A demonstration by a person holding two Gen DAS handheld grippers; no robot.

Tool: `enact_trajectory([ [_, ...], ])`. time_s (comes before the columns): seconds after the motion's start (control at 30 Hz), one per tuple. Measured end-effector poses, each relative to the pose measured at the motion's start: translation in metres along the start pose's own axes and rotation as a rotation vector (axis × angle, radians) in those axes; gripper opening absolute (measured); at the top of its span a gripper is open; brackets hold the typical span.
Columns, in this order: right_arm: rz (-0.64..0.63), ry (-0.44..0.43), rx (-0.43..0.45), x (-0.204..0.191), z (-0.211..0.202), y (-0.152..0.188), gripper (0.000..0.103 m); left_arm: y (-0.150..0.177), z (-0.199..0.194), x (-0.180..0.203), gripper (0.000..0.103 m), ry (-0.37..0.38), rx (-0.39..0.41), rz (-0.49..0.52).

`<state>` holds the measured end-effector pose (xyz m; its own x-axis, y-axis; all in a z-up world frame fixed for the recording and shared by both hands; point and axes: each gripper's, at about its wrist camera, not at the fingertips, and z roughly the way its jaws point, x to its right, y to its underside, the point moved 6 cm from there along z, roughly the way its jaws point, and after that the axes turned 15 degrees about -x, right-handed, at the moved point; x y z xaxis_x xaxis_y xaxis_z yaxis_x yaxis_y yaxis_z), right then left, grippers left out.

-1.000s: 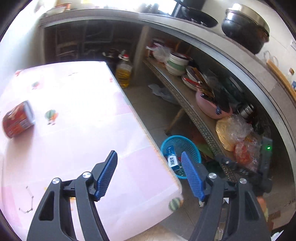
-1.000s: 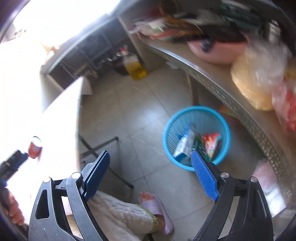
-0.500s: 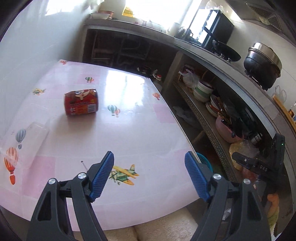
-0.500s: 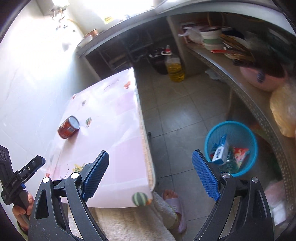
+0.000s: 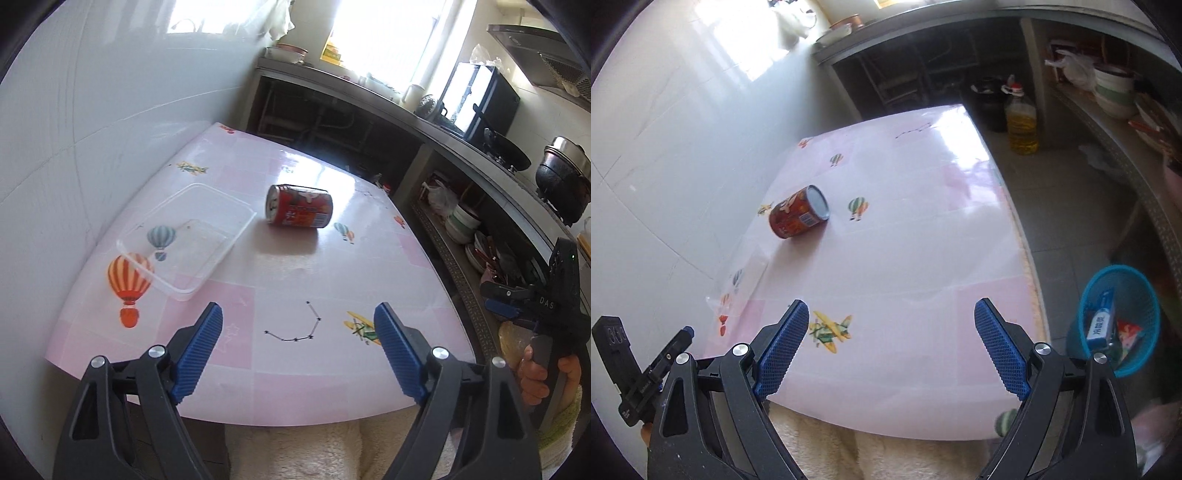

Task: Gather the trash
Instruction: 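Grasp the red can with the right tool while the left tool grasps the clear container rim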

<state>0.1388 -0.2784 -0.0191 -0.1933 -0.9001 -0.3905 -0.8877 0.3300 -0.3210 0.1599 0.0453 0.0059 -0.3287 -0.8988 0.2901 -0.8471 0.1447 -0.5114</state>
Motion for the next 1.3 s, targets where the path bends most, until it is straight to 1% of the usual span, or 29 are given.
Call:
enact_trajectory([
  [0.17, -0.057, -0.055, -0.059, -0.040, 0.027, -0.011, 0.087, -0.002, -0.007, -0.042, 0.082, -0.070, 0.039, -0.056],
  [0.27, -0.084, -0.062, -0.077, -0.057, 0.037, -0.014, 0.087, -0.006, -0.006, -0.068, 0.082, -0.089, 0.053, -0.124],
  [0.33, -0.106, -0.057, -0.083, -0.067, 0.042, -0.019, 0.087, -0.009, -0.002, -0.082, 0.082, -0.096, 0.053, -0.159],
  [0.4, -0.138, -0.045, -0.077, -0.076, 0.047, -0.028, 0.087, -0.012, 0.003, -0.093, 0.082, -0.125, 0.053, -0.178],
  [0.47, -0.159, -0.022, -0.080, -0.084, 0.055, -0.045, 0.087, -0.017, 0.007, -0.102, 0.082, -0.139, 0.063, -0.192],
  [0.53, -0.215, 0.003, -0.066, -0.096, 0.061, -0.061, 0.087, -0.021, 0.011, -0.111, 0.082, -0.146, 0.059, -0.222],
  [0.6, -0.311, 0.064, -0.026, -0.111, 0.066, -0.079, 0.087, -0.026, 0.015, -0.119, 0.081, -0.147, 0.059, -0.245],
  [0.63, -0.389, 0.088, -0.005, -0.122, 0.068, -0.087, 0.087, -0.029, 0.017, -0.122, 0.079, -0.150, 0.055, -0.253],
  [0.67, -0.495, 0.132, 0.018, -0.134, 0.073, -0.094, 0.087, -0.031, 0.021, -0.125, 0.078, -0.151, 0.048, -0.260],
  [0.7, -0.597, 0.186, 0.059, -0.146, 0.078, -0.099, 0.089, -0.034, 0.025, -0.128, 0.077, -0.150, 0.038, -0.268],
  [0.73, -0.704, 0.242, 0.099, -0.157, 0.084, -0.102, 0.093, -0.035, 0.029, -0.132, 0.076, -0.146, 0.026, -0.277],
  [0.77, -0.824, 0.324, 0.121, -0.169, 0.096, -0.102, 0.093, -0.036, 0.032, -0.135, 0.075, -0.137, 0.016, -0.288],
  [0.8, -0.920, 0.398, 0.124, -0.177, 0.108, -0.101, 0.093, -0.038, 0.035, -0.137, 0.073, -0.130, 0.008, -0.297],
  [0.83, -1.012, 0.449, 0.114, -0.185, 0.121, -0.099, 0.093, -0.038, 0.037, -0.140, 0.073, -0.127, 0.002, -0.307],
  [0.87, -1.102, 0.486, 0.104, -0.192, 0.134, -0.096, 0.093, -0.039, 0.039, -0.142, 0.072, -0.123, 0.000, -0.316],
  [0.93, -1.214, 0.535, 0.076, -0.201, 0.156, -0.095, 0.093, -0.039, 0.041, -0.146, 0.069, -0.125, -0.004, -0.328],
  [0.97, -1.256, 0.561, 0.051, -0.204, 0.168, -0.096, 0.093, -0.040, 0.042, -0.149, 0.068, -0.127, -0.008, -0.332],
  [1.07, -1.325, 0.595, -0.030, -0.208, 0.197, -0.103, 0.093, -0.042, 0.045, -0.152, 0.066, -0.143, -0.009, -0.336],
  [1.13, -1.353, 0.622, -0.067, -0.208, 0.211, -0.108, 0.093, -0.048, 0.044, -0.154, 0.066, -0.173, -0.001, -0.323],
  [1.23, -1.347, 0.614, -0.131, -0.204, 0.223, -0.116, 0.092, -0.063, 0.043, -0.156, 0.066, -0.201, 0.014, -0.291],
  [1.3, -1.323, 0.603, -0.165, -0.200, 0.226, -0.121, 0.088, -0.074, 0.048, -0.157, 0.066, -0.232, 0.008, -0.266],
])
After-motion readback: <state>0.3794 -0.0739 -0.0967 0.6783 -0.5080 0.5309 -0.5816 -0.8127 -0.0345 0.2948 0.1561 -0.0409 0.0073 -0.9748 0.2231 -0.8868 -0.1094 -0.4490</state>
